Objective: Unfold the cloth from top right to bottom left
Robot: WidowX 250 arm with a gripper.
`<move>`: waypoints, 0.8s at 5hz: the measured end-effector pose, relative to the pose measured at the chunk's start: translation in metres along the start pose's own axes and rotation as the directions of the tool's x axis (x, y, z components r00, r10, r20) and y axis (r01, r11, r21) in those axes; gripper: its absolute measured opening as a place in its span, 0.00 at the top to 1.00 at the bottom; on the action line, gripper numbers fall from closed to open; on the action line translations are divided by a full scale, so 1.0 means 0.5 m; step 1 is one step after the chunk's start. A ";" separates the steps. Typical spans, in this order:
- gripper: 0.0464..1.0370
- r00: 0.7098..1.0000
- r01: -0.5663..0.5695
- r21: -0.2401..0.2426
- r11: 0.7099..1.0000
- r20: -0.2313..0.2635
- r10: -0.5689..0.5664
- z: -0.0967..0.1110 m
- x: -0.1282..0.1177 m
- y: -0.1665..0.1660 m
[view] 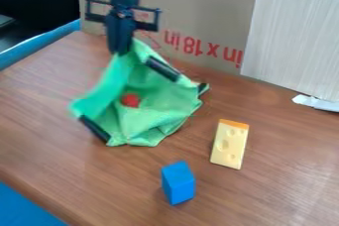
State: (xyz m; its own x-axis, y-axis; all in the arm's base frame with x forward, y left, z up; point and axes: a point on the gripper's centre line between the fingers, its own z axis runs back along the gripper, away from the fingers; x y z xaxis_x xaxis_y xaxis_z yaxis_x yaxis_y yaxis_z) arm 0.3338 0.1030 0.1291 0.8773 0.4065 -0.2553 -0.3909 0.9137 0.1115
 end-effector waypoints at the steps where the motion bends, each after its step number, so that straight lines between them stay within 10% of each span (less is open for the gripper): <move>1: 0.99 0.999 0.028 0.030 0.999 -0.038 -0.026 -0.038 -0.010 0.054; 4: 0.99 0.987 0.078 0.105 0.991 -0.146 -0.062 -0.097 -0.012 0.155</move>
State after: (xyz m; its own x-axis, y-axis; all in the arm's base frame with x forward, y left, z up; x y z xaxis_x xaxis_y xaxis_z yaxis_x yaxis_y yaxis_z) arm 0.2848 0.1712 0.0929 0.8498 0.3442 -0.3993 -0.2898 0.9377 0.1916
